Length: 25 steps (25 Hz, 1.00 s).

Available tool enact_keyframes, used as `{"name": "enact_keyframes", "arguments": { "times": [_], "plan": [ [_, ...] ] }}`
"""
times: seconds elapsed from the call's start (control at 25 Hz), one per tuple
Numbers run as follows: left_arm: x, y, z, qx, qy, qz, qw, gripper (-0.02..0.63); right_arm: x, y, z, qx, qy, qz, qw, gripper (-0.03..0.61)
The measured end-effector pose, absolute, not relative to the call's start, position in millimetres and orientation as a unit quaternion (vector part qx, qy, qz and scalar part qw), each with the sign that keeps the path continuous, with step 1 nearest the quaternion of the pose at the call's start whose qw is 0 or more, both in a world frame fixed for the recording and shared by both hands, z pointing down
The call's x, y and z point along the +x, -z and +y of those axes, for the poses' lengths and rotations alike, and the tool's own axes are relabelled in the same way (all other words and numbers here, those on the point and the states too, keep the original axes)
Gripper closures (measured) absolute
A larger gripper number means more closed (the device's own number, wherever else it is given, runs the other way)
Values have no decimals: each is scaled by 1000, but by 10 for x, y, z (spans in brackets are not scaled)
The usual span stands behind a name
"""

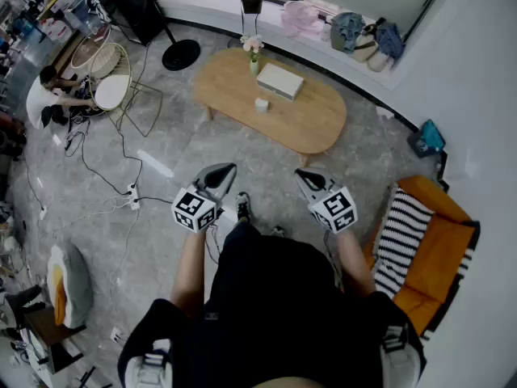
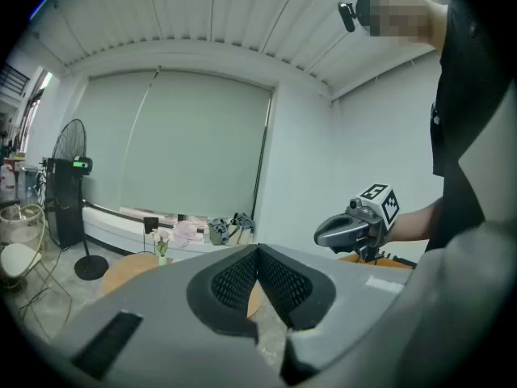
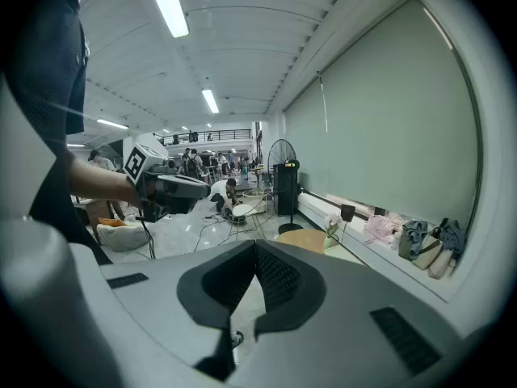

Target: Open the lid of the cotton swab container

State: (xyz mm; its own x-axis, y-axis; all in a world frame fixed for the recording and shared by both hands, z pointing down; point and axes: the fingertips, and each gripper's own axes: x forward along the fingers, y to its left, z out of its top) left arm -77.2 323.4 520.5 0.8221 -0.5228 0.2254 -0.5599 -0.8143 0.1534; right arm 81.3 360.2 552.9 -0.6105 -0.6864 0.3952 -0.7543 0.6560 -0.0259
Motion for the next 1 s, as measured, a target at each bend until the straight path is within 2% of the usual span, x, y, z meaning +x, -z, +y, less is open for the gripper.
{"name": "enact_keyframes", "arguments": {
  "times": [1.0],
  "plan": [
    [-901,-5231,2085,956,-93,-251,121,614,604,-5594,2711,410,-118,-883,194,583]
  ]
}}
